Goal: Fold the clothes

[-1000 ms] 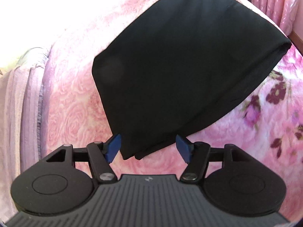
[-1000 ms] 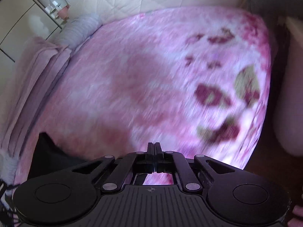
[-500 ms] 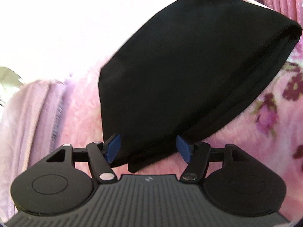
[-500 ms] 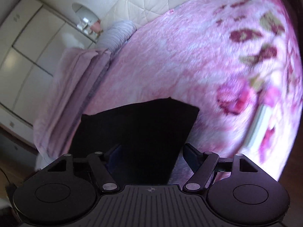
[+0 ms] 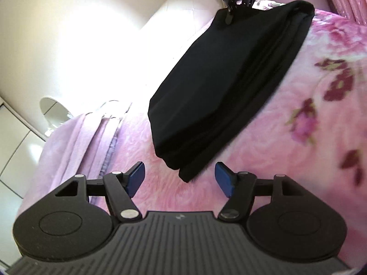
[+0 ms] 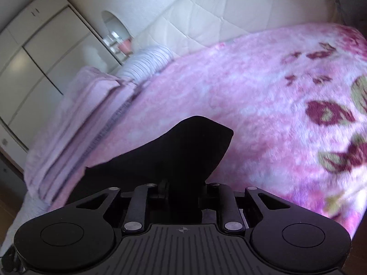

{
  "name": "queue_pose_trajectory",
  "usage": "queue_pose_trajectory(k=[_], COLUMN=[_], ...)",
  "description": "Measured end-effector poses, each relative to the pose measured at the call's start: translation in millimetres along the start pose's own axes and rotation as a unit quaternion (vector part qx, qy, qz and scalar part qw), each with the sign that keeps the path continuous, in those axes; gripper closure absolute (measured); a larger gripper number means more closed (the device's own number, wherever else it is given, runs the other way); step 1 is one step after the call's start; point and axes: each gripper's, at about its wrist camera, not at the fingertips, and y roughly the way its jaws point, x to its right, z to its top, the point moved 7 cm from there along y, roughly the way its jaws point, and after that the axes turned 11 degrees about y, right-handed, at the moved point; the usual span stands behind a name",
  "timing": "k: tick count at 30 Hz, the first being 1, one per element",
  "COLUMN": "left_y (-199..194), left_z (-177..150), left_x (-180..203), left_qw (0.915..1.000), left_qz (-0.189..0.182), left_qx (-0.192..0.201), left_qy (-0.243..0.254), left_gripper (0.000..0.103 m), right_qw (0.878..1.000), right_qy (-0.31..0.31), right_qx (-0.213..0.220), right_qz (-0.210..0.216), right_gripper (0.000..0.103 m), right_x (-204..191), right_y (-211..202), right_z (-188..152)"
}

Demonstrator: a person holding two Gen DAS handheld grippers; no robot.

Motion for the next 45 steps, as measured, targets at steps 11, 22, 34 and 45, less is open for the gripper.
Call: queue_pose_trajectory(k=[11,22,34,45], left_y=[-64,-30,48,44], left_z=[25,45,23,25], left_x=[28,25,37,46], left_qw=[0.9967,0.9912,0.9656,0.9521], left_qz=[0.017,0.047,0.032,0.002], left_qx=[-0.077,-0.082,-0.061,-0.059], left_qy=[0.016,0.092,0.251,0.3], left_gripper=[0.037,0.026,0.026,0.066], right_qw=[0.937,0.73,0.654,0.686], right_qy=[-0.35,-0.681,-0.754,-0.723], right_qx=[-0.004,-0.051,-0.029,-0.004], right_qz=[0.013,-0.023,-0.054,-0.079], right_gripper=[0.033,0.029,0.079,0.084], right_x=[-83,-131,-132,-133], right_y=[-107,-61,2,-35], right_z=[-152,-273,-275,-256])
